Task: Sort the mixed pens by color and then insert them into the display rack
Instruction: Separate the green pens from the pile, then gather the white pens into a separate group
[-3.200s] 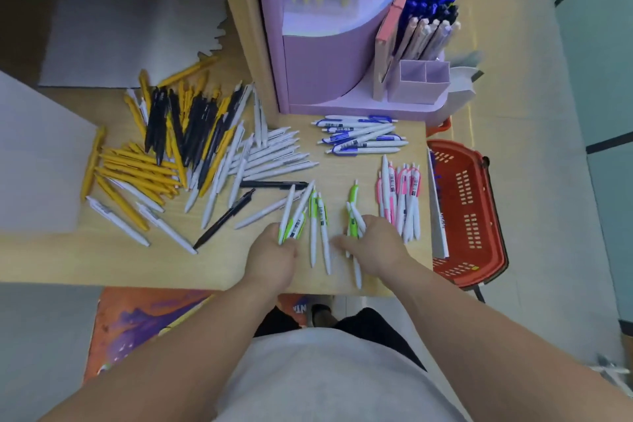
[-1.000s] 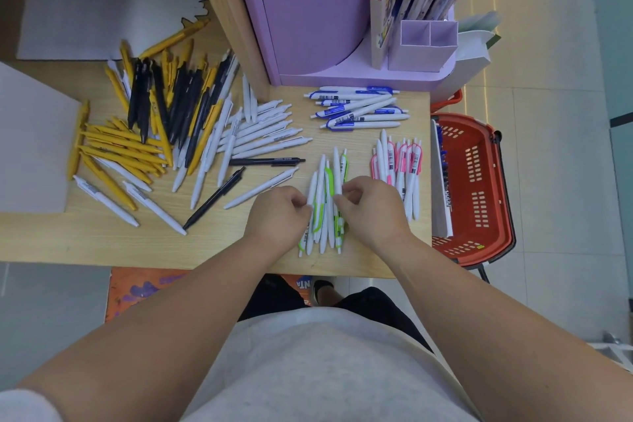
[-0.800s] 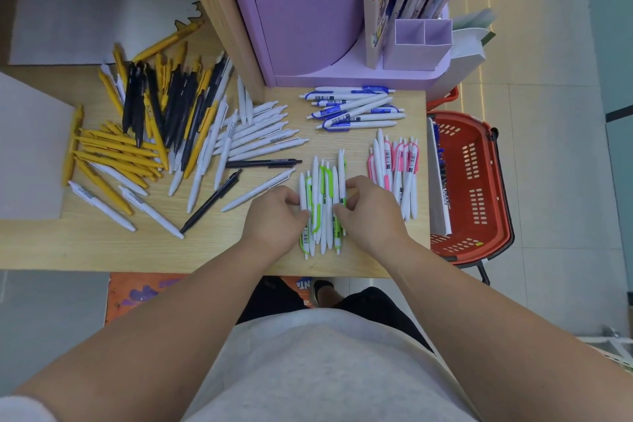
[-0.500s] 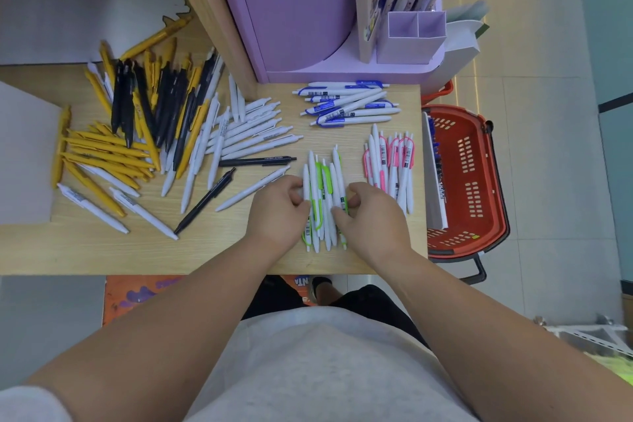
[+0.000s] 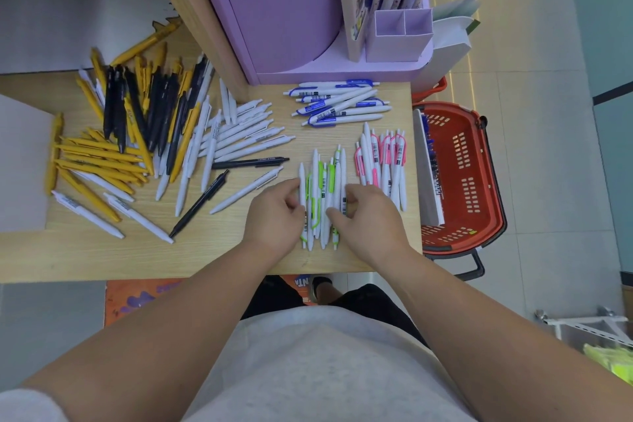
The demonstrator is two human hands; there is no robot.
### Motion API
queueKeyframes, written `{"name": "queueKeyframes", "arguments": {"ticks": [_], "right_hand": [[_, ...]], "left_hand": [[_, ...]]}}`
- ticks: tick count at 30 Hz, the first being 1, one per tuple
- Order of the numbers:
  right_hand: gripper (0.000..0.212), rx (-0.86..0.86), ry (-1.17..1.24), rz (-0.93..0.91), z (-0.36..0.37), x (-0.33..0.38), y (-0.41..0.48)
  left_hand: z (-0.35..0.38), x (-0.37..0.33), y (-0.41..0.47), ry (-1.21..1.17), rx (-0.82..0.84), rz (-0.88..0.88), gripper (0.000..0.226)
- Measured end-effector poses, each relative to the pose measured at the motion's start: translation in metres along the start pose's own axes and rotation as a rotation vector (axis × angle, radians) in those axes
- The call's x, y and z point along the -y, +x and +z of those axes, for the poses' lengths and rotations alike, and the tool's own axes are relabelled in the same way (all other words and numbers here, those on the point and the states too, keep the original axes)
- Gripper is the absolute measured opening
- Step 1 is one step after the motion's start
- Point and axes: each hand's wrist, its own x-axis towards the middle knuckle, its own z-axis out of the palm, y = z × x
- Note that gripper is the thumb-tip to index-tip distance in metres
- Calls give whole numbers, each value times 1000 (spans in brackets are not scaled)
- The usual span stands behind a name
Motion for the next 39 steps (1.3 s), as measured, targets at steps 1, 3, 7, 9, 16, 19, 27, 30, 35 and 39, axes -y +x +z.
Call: {"name": "queueKeyframes", "arguments": {"ticks": [1,3,7,9,16,19,27,30,35,39], "right_hand": [[38,2,0,5,-1,0,0],[35,7,-14,9,-3,0,1],[26,-5,-80,-7,-4,2,1],[33,-5,-69,-25,-5,5,2],[48,-13,26,-98,-1,35,11],[47,114,72,-114,13,60,16],[55,385,37,-61,72,118,30],[46,339,-2,-33,86,134,37],[36,261,-43,-7,102,157,43],[31,216,-30,-21,113,175,46]], "left_hand": [[0,-1,0,-6,6,1,40],[0,-2,1,-7,9,-2,40],[-6,3,2,60,-11,-18,35],[-14,8,1,80,-38,-24,34],[-63,43,-5,146,-174,-26,20],[-89,61,-13,157,-247,-67,9],[-151,116,-25,350,-184,-231,50],[-163,128,-25,419,-102,-214,59],[-178,141,-14,365,-100,-131,54],[-195,149,-2,359,-101,-92,55]]}}
